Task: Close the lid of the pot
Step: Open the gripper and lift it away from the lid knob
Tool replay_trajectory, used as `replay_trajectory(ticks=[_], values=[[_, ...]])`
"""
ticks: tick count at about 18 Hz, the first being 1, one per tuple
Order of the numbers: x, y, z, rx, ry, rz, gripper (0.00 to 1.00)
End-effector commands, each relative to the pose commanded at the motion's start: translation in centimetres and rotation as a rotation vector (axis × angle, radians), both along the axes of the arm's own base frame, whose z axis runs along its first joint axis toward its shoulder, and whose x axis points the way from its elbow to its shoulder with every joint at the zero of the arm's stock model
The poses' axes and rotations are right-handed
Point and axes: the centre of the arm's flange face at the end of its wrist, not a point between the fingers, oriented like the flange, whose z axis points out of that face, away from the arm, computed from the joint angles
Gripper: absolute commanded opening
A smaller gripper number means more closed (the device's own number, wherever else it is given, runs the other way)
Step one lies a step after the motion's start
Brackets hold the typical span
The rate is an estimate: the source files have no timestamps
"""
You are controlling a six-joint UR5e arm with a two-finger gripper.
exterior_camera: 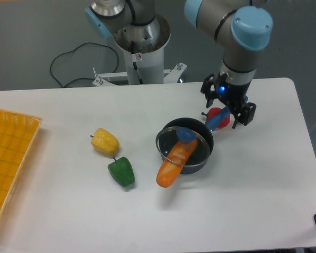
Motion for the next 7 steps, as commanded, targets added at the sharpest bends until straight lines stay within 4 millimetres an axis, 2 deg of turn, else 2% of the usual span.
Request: replay_trajectory(ticks=[2, 7], values=[[1.0, -0.9, 0.0, -0.030, -0.003, -0.032, 1.00], [1.4, -2.4, 0.4, -0.059, -0.032, -0.022, 1.00]])
